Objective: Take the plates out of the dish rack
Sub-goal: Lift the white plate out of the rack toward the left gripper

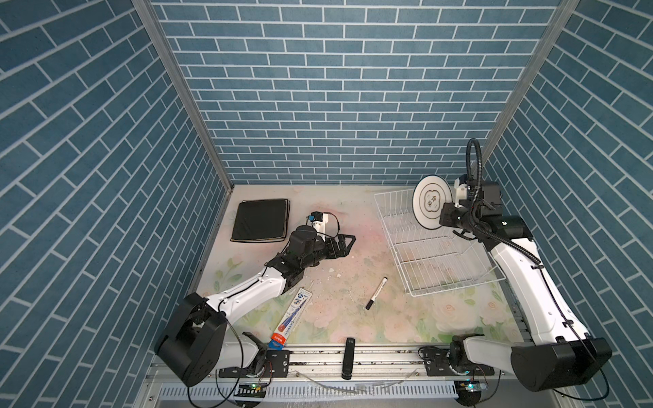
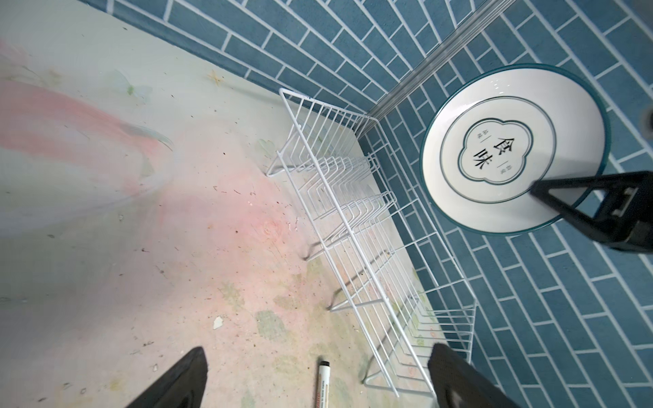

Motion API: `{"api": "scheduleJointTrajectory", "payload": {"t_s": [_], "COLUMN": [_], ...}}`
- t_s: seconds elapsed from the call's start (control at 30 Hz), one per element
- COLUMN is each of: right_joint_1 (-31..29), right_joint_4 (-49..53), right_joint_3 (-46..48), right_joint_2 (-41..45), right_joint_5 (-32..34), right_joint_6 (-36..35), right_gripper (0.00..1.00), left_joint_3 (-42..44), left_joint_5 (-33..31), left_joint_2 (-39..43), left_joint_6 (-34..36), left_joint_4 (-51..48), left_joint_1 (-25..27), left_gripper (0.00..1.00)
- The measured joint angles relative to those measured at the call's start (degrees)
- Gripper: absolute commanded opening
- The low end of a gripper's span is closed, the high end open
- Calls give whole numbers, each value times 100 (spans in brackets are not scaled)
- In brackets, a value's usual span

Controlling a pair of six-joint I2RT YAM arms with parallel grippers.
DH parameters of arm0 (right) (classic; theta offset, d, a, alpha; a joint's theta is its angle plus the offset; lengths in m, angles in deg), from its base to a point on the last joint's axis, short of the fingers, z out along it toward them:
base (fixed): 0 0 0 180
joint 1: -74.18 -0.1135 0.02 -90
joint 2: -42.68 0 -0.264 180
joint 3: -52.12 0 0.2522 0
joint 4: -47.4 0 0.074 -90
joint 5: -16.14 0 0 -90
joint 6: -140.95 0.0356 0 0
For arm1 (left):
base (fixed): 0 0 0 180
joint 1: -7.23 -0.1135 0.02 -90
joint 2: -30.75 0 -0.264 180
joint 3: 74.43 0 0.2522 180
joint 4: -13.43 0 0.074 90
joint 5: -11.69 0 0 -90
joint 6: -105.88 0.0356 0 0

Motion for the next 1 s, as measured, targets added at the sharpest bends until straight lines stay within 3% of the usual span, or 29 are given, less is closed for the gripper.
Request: {"api": "scheduleJointTrajectory", "payload": {"t_s": [0.23, 0.4, 0.7, 1.0], "right_joint_1": [-4, -4, -94, -229], "right_joint_4": [-1167, -2022, -3001, -3480], "right_joint_3": [1241, 1923, 2730, 3023], "right_joint_2": [468, 566, 564, 481], "right_joint_5": [-1567, -2455, -3248, -3775], "right_joint_6": [1169, 1950, 2708, 2841], "right_gripper": [0, 0, 0, 0], "left_joint_3": [-20, -20, -22, -26], "left_joint_5": [433, 734, 872, 1025], "left_joint_2": [-522, -918, -1069, -1397], "left_joint_6": [-782, -1198, -1432, -1648], "left_joint_4": [828, 1517, 2114, 2605], "left_joint_1": [-37, -76, -92, -98], "left_gripper": [99, 92, 73, 53]}}
